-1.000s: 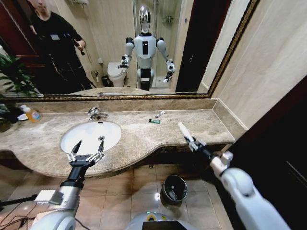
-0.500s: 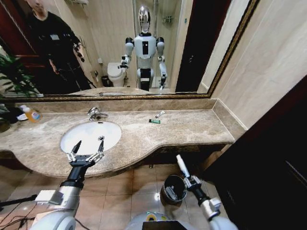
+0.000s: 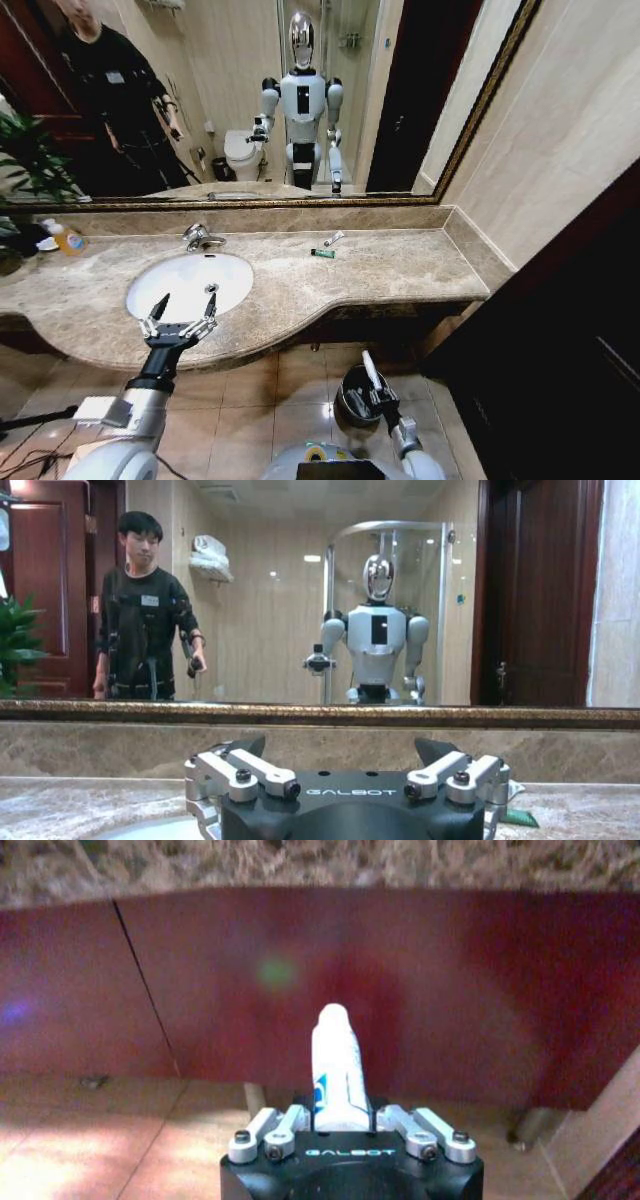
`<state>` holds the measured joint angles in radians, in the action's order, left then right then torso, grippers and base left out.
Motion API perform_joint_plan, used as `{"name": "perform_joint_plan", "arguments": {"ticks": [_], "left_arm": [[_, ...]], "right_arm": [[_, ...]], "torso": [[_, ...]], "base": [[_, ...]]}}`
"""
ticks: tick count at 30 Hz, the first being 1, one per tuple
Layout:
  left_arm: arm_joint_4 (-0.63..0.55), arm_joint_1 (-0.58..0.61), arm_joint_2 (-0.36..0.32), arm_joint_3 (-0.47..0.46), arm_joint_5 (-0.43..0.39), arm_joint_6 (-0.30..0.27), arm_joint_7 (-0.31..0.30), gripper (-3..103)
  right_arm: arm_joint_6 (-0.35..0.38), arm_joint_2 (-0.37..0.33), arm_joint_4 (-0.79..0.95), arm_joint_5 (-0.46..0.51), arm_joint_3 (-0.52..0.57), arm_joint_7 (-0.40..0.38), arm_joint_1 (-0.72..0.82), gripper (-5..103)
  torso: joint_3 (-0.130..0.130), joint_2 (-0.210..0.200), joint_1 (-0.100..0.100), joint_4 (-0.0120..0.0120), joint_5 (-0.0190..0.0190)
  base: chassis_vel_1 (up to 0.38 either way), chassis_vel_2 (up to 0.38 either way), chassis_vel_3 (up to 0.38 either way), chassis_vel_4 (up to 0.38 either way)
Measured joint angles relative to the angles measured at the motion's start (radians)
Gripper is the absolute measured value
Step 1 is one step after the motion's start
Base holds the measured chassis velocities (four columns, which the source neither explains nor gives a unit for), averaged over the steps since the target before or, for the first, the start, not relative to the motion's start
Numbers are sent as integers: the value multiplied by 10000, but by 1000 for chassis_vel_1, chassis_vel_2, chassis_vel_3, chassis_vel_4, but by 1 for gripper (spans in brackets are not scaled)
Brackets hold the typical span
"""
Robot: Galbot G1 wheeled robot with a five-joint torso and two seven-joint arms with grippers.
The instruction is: Pick up the trash from the sink and place it in the trash bin.
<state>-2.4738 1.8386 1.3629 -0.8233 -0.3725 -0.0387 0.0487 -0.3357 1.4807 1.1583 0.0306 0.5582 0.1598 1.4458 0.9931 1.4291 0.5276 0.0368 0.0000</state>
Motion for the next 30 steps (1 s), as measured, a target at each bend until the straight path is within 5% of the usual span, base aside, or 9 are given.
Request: {"name": "perform_joint_plan", "arguments": {"ticks": [8,15,17,21,30], "left_arm": [[0,0,0,0,0,0,0,100],[0,0,0,0,0,0,0,100],[0,0,0,0,0,0,0,100],[0,0,0,0,0,0,0,100],[0,0,0,0,0,0,1,100]], "right_arm": [[-194,23,-319,13,-10,-148,-104,47],[-302,-32,-198,70,23,-232,18,80],[-312,-40,-167,84,24,-236,47,80],[-316,-44,-18,107,26,-236,124,99],[-226,-10,442,123,15,-237,283,100]], "torso": [[0,0,0,0,0],[0,0,0,0,0],[0,0,0,0,0],[0,0,0,0,0],[0,0,0,0,0]], "base": [[0,0,0,0],[0,0,0,0],[0,0,0,0],[0,0,0,0],[0,0,0,0]]}}
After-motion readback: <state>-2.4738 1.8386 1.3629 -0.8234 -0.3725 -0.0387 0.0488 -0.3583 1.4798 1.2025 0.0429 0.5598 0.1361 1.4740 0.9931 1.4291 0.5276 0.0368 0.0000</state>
